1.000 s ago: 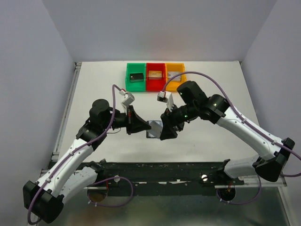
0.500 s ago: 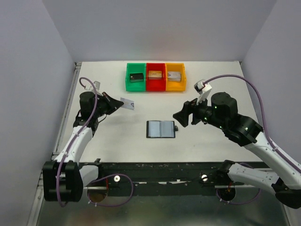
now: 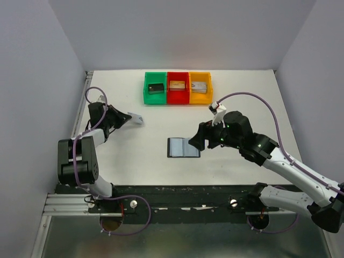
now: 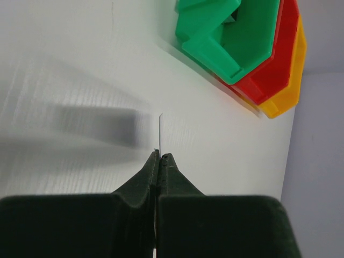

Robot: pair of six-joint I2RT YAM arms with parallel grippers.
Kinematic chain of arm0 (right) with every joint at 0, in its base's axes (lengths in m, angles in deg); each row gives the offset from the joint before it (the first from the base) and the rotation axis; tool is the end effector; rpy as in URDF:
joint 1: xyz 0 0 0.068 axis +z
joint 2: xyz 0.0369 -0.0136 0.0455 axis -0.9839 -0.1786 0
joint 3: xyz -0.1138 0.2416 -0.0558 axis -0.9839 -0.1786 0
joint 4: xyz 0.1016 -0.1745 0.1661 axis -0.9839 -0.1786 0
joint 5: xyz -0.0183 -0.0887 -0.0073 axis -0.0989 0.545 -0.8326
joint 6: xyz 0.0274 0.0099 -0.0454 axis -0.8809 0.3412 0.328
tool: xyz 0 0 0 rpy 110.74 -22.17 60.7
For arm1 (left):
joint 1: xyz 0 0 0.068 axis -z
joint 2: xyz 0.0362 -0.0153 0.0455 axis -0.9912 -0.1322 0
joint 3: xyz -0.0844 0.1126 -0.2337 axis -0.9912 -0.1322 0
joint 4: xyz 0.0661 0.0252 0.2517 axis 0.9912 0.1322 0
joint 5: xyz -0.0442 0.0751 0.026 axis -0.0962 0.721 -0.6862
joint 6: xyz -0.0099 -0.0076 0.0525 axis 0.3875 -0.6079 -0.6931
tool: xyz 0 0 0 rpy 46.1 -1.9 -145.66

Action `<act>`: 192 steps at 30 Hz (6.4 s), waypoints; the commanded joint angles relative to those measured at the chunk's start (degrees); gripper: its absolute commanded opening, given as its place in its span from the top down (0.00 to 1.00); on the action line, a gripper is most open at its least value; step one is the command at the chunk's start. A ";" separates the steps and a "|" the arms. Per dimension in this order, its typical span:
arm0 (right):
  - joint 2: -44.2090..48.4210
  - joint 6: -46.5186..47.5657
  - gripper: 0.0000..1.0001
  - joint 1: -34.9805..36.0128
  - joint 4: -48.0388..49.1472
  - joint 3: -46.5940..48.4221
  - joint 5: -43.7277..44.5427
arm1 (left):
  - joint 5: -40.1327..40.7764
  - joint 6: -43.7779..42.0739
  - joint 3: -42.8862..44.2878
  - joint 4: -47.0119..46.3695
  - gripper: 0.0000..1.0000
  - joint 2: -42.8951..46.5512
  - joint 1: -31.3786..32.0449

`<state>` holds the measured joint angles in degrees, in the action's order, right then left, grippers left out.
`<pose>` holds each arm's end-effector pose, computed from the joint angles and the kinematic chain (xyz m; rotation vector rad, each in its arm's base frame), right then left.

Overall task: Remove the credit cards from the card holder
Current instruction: Place the credit card at the center of the board, then remove the credit card from the card holder.

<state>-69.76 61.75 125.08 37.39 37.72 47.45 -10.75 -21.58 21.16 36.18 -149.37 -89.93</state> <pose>0.1544 0.1619 0.3245 -0.4798 2.1204 0.8326 0.3041 0.0231 0.1799 -0.7320 2.0571 -0.9358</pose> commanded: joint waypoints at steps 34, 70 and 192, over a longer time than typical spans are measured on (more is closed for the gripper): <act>-2.64 3.73 0.20 0.08 -0.84 -0.13 3.86 | 4.60 -12.44 11.49 12.57 0.46 -8.56 -6.62; -37.36 -1.72 0.31 -2.65 -8.66 7.43 25.31 | 35.54 -3.82 -4.33 17.58 0.52 20.62 40.75; -21.54 10.59 1.00 -10.12 6.90 -0.48 -7.38 | 15.06 -11.03 12.98 21.19 0.54 -4.87 47.08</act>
<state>-91.29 71.50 115.22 43.49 36.06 40.96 0.60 -32.22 34.43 55.37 -156.51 -43.27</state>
